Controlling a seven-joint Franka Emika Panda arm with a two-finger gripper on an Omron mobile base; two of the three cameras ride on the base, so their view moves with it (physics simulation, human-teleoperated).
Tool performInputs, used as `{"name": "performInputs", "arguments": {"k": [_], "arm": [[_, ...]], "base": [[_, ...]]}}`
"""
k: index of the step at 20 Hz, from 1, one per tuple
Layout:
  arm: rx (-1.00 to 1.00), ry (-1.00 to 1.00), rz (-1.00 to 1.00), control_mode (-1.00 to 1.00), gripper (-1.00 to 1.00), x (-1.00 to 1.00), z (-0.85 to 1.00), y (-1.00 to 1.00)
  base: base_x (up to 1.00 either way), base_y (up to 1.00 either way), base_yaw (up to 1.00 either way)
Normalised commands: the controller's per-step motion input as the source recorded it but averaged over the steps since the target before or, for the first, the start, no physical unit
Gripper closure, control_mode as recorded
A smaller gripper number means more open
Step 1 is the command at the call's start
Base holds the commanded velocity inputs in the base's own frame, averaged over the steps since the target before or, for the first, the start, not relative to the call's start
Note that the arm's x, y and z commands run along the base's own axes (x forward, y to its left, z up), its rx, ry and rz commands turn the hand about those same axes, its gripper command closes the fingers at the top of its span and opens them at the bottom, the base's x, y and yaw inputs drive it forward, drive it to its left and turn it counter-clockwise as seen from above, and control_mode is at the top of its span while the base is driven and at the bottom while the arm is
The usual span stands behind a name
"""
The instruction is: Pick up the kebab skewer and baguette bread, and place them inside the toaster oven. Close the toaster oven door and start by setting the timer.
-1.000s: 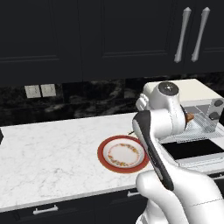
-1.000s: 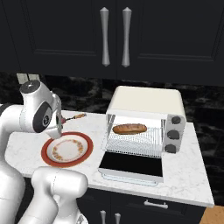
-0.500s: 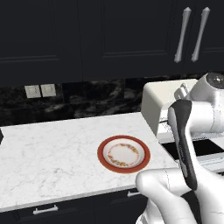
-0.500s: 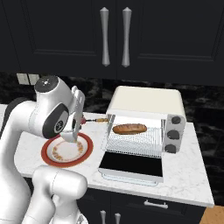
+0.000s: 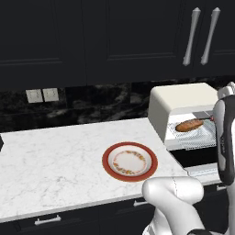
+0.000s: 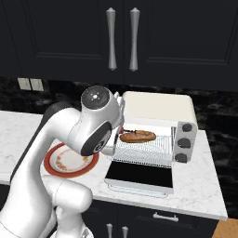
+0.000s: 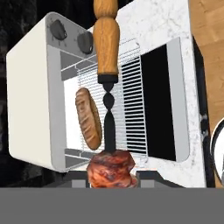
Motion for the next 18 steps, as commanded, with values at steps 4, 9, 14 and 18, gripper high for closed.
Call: {"name": "performInputs", "arguments": {"k": [4, 9, 14, 18], "arm": [[0.01, 0.00, 0.01, -1.00, 1.00, 0.18, -0.04, -0.56], [0.00, 0.01, 0.01, -1.00, 1.00, 0.23, -0.25, -0.23], [0.00, 0.12, 0.00, -1.00, 1.00, 0.50, -0.10, -0.08], [0.00, 0.11, 0.00, -1.00, 1.00, 0.46, -0.39, -0.03]], "base": [[0.00, 0.00, 0.00], [0.00, 0.00, 0.00], [0.00, 0.00, 0.00], [0.00, 0.00, 0.00]]}}
